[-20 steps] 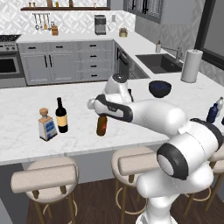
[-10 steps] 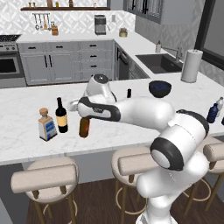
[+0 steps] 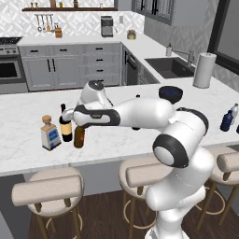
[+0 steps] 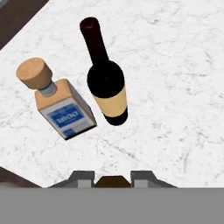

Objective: Move the plastic bottles in the middle to the plastics group, and the glass bottles in the middle to the glass group.

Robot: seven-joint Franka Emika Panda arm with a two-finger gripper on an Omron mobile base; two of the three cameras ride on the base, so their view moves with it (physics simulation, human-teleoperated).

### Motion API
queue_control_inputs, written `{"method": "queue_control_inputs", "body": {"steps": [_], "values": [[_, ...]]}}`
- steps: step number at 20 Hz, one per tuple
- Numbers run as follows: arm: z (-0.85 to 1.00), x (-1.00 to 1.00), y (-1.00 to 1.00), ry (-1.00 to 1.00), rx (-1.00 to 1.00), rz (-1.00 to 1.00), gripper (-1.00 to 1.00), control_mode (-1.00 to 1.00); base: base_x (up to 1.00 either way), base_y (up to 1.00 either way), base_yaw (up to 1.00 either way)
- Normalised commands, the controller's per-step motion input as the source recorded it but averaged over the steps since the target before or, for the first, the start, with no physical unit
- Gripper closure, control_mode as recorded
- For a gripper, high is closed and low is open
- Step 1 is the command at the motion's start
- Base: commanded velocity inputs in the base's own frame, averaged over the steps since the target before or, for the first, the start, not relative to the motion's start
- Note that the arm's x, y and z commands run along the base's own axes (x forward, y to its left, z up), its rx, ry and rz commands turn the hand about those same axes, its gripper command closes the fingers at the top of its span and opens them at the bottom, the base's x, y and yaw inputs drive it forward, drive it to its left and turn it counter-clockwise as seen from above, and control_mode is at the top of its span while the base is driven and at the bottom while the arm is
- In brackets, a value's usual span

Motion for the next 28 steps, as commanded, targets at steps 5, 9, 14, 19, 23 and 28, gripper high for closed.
{"method": "queue_control_inputs", "body": {"steps": [5, 9, 14, 19, 23, 28], "values": [[-0.41, 0.1, 0.22, 0.0, 0.0, 0.06, 1.0, -1.0, 0.0, 0.0, 0.0], [-0.4, 0.1, 0.15, 0.0, 0.0, 0.04, 1.0, -1.0, 0.0, 0.0, 0.0], [-0.37, 0.02, 0.19, -0.04, 0.0, 0.02, 1.0, -1.0, 0.0, 0.0, 0.0], [-0.37, 0.0, 0.2, -0.04, 0.0, 0.0, 1.0, -1.0, 0.0, 0.0, 0.0], [-0.38, 0.0, 0.12, -0.01, 0.0, 0.0, 1.0, -1.0, 0.0, 0.0, 0.0], [-0.22, 0.1, 0.1, -0.02, 0.0, 0.0, 1.0, -1.0, 0.0, 0.0, 0.0]]}}
